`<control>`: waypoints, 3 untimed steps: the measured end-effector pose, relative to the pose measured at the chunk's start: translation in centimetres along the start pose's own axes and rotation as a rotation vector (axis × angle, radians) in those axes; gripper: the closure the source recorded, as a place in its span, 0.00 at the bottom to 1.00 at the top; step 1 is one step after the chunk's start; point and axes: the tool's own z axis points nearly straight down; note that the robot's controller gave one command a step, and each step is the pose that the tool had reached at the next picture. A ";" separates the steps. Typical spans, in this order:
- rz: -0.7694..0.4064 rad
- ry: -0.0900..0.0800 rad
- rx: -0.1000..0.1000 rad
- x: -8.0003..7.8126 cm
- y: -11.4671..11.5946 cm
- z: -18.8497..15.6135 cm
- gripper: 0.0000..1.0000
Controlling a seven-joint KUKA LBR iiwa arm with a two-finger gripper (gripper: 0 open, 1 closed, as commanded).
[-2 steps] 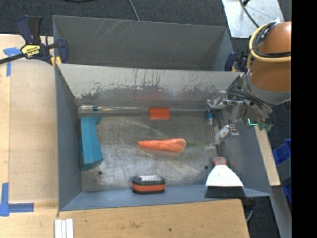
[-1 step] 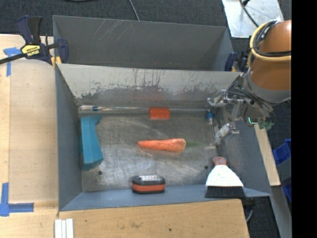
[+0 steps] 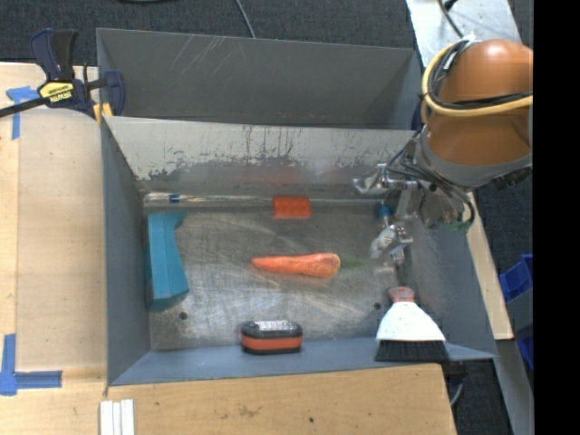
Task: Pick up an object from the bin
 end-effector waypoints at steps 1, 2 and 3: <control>-0.037 0.005 -0.004 0.1 3.9 -0.1 0.00; -0.247 0.008 -0.005 -2.1 5.1 10.5 1.00; -0.246 0.004 -0.004 -2.3 5.0 10.3 0.00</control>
Offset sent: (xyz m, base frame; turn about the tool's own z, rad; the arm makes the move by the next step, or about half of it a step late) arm 0.0191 0.0515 -0.1034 -0.2474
